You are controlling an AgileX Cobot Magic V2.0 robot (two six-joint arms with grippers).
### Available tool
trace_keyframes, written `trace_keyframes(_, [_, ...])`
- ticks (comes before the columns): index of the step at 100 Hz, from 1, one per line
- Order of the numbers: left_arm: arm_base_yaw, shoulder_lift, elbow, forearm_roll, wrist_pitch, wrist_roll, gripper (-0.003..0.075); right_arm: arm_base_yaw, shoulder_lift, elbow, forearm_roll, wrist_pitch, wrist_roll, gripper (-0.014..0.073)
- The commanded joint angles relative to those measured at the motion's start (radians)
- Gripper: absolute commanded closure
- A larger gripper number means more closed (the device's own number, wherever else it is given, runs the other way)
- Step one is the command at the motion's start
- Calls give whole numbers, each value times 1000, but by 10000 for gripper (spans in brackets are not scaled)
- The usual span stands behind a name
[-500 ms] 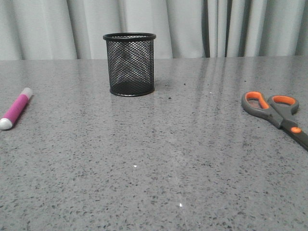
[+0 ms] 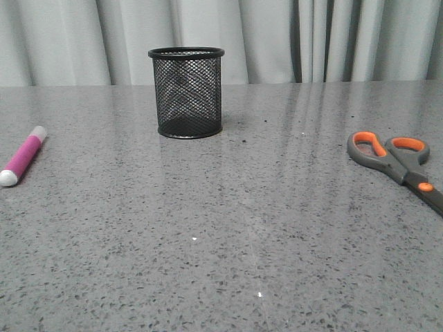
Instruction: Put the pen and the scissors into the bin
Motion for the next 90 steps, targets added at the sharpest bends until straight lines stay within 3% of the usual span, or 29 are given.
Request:
trace_keyframes(1, [1, -32, 43, 2, -35, 0, 739, -7, -16, 14, 1, -32, -8, 665])
trace_keyframes(20, [1, -32, 43, 30, -48, 11, 739, -7, -16, 14, -55, -74, -8, 665])
trace_keyframes(31, [1, -32, 43, 93, -113, 11, 739, -7, -16, 14, -64, -187, -8, 665])
trace_keyframes(38, [1, -32, 43, 82, -155, 6, 739, -7, -16, 14, 8, -296, -4, 665])
trace_keyframes(55, [0, -32, 43, -368, -330, -38, 739, -7, -16, 14, 347, -449, 21, 665])
trace_keyframes(77, [0, -32, 43, -459, -565, -40, 739, -7, -16, 13, 584, -474, 21, 665])
trace_keyframes(90, [0, -32, 32, -586, -653, -50, 739, -7, -16, -13, 608, -483, 21, 662])
